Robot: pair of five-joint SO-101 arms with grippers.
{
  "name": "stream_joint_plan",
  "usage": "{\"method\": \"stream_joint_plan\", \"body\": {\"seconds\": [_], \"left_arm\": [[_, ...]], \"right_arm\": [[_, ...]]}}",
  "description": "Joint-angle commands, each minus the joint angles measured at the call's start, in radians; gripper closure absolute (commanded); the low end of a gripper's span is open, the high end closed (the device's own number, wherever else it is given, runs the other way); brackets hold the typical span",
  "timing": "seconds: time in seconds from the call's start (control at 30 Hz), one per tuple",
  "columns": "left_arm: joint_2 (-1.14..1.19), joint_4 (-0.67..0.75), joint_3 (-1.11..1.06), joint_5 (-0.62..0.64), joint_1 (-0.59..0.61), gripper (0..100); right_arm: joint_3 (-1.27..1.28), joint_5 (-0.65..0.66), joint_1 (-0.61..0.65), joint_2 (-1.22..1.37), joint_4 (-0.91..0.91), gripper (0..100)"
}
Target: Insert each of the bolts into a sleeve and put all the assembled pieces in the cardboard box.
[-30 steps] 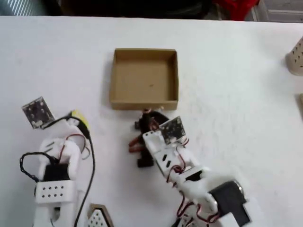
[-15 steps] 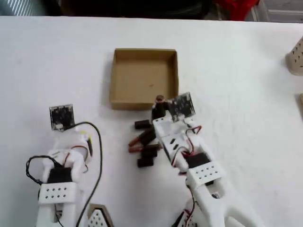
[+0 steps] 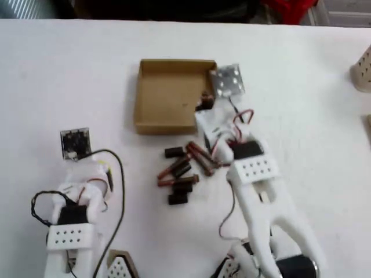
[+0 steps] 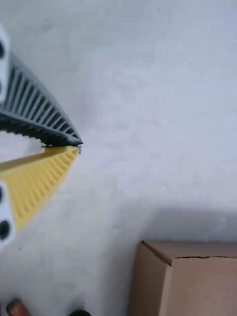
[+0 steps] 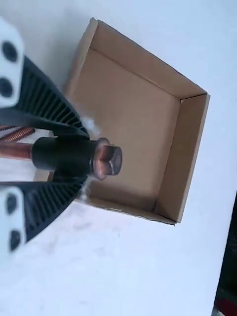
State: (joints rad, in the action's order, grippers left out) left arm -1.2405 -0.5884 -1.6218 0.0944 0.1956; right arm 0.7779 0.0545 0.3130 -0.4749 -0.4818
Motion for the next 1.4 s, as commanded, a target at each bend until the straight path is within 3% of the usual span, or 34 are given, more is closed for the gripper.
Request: {"method": "stream_joint_plan", "body": {"seconds": [0.0, 0.27, 0.57, 0.8, 1.03, 1.27, 1.37], "left_arm": [[-0.015, 0.000, 0.006, -0.012, 0.004, 98], [-0.015, 0.002, 0.006, -0.012, 0.004, 98], [-0.015, 0.002, 0.006, -0.012, 0.004, 98], [-0.016, 0.003, 0.009, -0.052, 0.002, 98], [-0.016, 0.003, 0.009, -0.052, 0.002, 98], [-0.016, 0.003, 0.009, -0.054, 0.002, 98], [-0.016, 0.003, 0.009, -0.052, 0.002, 98]], "right_arm": [[-0.365, 0.003, -0.018, 0.193, -0.165, 98.1], [-0.812, 0.008, -0.033, 0.568, -0.312, 98.1], [-1.020, 0.011, -0.077, 0.885, -0.314, 98.1], [-1.131, 0.143, -0.076, 1.044, -0.390, 98.0], [-1.343, 0.150, -0.077, 1.078, -0.608, 97.7], [-1.525, 0.149, -0.064, 1.081, -0.851, 79.3], [-1.527, 0.150, -0.054, 1.081, -0.863, 79.6]]}}
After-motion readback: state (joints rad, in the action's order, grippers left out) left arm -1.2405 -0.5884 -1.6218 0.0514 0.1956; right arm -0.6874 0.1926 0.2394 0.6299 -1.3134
